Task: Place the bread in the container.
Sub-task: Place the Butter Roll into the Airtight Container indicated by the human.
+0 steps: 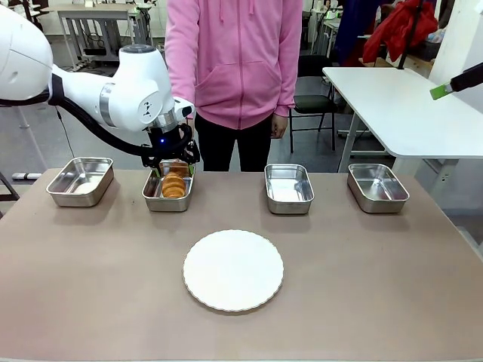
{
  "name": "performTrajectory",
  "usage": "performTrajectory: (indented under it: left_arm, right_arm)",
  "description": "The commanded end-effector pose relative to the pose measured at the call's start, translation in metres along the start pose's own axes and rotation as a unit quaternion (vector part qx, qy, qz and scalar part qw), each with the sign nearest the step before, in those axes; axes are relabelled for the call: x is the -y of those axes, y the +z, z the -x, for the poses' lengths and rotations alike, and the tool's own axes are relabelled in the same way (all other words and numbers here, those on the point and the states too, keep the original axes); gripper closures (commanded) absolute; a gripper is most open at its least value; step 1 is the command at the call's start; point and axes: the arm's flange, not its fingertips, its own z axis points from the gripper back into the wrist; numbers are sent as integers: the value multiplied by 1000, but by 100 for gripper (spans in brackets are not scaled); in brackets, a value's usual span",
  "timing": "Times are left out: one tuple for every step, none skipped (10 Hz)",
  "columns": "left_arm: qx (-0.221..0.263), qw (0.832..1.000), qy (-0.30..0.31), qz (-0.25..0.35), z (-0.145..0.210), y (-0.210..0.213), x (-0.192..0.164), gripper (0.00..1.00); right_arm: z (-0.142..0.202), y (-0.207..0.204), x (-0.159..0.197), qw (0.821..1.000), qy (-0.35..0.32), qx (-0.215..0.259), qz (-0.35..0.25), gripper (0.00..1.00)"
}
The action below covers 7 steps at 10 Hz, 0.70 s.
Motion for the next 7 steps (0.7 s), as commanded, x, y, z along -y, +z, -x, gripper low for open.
performTrajectory:
  left_arm:
    - [5,1000,0,1,-1,1,-1,0]
    - [5,1000,0,1,-1,1,-1,0]
    - [0,1000,0,0,0,0,0,0]
    - [20,1000,0,4,12,16,-9,0]
    - [37,999,2,10,29,35,-20,0]
    - [50,998,0,23,47,54,-31,0]
    - [65,997,2,32,69,74,-42,0]
  right_arm:
    - [0,0,-1,1000,0,9,-5,0]
    - [0,0,-1,1000,0,9,-5,0]
    - [0,0,-1,1000,0,9,-5,0]
    - [0,0,-1,1000,0,9,-5,0]
    - [0,0,-1,1000,0,9,-5,0]
    - [0,0,-1,1000,0,9,-5,0]
    - [0,0,-1,1000,0,9,-5,0]
